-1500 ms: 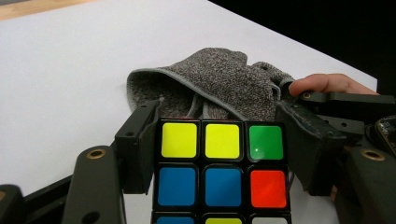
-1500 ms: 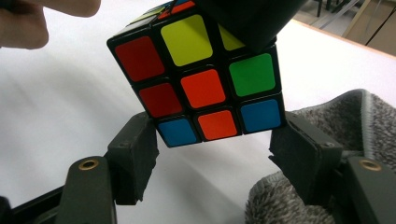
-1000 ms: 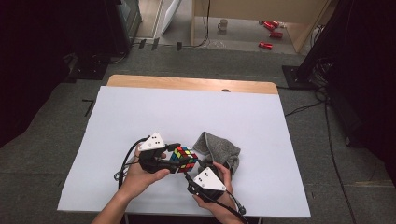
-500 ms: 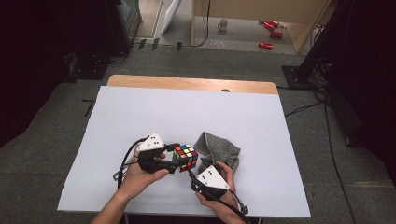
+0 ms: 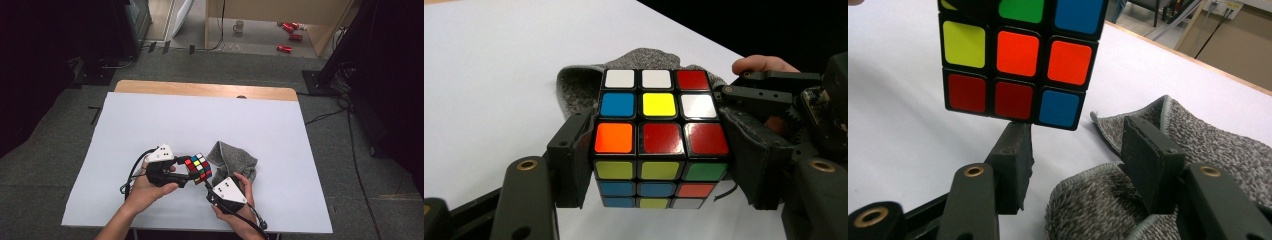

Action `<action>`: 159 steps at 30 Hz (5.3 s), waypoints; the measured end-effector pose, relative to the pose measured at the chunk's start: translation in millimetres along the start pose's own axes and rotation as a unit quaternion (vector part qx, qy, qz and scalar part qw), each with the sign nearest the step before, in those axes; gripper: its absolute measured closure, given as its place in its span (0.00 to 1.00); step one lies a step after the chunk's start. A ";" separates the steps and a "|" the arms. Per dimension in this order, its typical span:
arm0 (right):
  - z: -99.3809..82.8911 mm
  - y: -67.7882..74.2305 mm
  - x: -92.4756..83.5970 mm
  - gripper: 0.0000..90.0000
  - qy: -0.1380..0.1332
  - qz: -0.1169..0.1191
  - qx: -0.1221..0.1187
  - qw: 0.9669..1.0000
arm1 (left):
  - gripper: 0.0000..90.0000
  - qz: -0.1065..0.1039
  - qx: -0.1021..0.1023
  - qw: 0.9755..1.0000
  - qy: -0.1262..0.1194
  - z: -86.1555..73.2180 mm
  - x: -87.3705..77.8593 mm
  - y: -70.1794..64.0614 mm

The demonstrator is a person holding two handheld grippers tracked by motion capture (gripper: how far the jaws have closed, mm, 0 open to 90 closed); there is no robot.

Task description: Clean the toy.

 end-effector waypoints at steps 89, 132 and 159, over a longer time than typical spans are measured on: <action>-6.8 -71.4 -0.2 0.90 0.053 -0.120 0.145 0.981 | 0.12 0.079 0.003 0.996 0.032 -59.3 -22.6 32.7; 56.9 11.5 -5.6 0.90 -0.018 0.030 0.111 0.993 | 0.11 0.081 0.001 0.995 0.054 -80.3 -26.6 39.3; 46.5 6.4 2.8 0.89 0.009 0.032 0.118 0.992 | 0.25 0.046 0.032 0.995 0.079 -61.4 21.8 2.5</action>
Point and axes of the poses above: each handheld gripper's, and its own axes: x roughly forward along the jaws, z roughly out of its top, y roughly to its left, the point moved 1 cm from there along x, roughly forward along the jaws, and after that the axes turned 6 degrees about x, right-handed, at the moved point
